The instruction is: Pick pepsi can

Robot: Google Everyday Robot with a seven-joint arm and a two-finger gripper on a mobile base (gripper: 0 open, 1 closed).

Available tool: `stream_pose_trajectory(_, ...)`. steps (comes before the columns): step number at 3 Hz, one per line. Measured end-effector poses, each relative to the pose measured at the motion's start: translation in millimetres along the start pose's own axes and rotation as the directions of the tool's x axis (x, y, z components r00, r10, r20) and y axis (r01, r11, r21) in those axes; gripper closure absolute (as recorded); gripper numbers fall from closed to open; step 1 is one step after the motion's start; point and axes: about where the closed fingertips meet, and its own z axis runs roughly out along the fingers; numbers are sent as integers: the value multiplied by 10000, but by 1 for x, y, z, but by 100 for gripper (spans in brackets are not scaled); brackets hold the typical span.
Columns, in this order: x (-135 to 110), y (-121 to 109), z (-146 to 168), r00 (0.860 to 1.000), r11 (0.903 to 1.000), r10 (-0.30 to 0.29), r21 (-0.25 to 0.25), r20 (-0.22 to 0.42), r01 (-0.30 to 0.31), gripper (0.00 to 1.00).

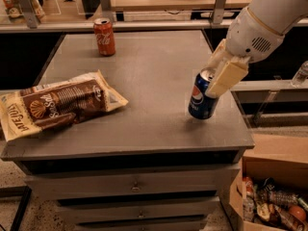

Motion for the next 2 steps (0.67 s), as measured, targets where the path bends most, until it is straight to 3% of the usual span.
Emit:
stream_pose_trajectory(1, -14, 1, -42, 9985, 9973, -461, 587, 309, 443, 58)
stream_pose_trajectory(2, -17, -2, -43, 9981, 9962, -488, 738, 373, 459, 75)
